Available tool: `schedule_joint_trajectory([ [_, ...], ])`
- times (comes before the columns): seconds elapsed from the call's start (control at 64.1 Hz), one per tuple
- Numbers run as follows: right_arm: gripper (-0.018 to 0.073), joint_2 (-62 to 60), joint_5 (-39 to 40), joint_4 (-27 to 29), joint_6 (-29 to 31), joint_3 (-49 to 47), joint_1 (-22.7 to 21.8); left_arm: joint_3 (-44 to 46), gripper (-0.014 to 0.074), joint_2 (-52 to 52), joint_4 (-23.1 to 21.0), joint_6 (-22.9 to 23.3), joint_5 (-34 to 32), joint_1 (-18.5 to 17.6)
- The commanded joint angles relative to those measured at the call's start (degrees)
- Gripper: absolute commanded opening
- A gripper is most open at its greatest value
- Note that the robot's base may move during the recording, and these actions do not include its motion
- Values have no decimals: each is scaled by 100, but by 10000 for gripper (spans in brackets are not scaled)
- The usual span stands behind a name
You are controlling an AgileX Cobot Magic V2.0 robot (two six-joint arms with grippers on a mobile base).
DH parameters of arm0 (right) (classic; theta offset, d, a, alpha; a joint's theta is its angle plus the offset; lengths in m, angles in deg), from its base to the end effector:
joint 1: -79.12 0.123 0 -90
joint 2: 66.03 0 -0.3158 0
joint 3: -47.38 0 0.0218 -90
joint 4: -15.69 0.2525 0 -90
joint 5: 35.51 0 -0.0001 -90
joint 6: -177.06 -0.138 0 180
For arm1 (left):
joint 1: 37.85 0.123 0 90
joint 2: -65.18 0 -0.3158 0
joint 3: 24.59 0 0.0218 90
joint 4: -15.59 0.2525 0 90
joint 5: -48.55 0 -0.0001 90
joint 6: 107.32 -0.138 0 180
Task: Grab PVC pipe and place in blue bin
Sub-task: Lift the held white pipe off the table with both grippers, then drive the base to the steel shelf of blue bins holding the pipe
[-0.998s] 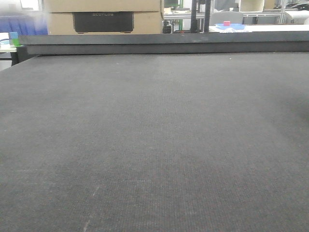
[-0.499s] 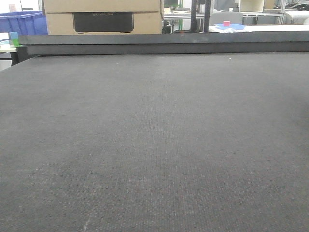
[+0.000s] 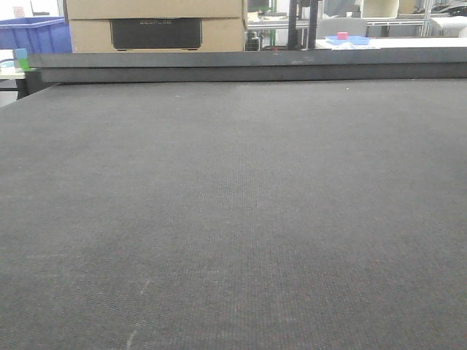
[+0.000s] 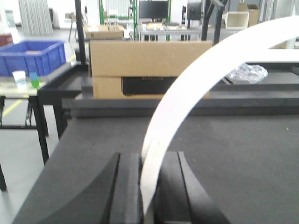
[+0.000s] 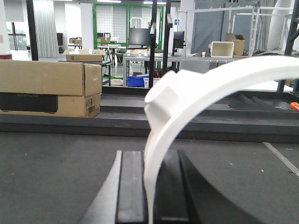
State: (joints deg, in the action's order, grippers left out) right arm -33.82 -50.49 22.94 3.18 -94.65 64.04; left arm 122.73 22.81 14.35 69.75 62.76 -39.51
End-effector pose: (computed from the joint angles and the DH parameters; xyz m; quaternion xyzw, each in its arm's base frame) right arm 0.0981 -0.0218 0.4093 0.0819 0.6709 -0.0801 0.7326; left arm 0.1429 -0.0049 0.4237 0.0227 0.7021 -0.0014 0.7117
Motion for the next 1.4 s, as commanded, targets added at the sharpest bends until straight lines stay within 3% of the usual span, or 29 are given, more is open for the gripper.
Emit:
schedule_joint_trajectory([
  [0.0, -167, -140, -106, -6, 39, -4, -11, -4, -111, 215, 51, 32, -188, -42],
  [0.281, -167, -259, -1023, -6, 39, -226, -11, -4, -111, 463, 74, 32, -176, -42],
  [1.388, -167, -259, -1022, -6, 39, -261, -11, -4, -111, 463, 74, 32, -176, -42],
])
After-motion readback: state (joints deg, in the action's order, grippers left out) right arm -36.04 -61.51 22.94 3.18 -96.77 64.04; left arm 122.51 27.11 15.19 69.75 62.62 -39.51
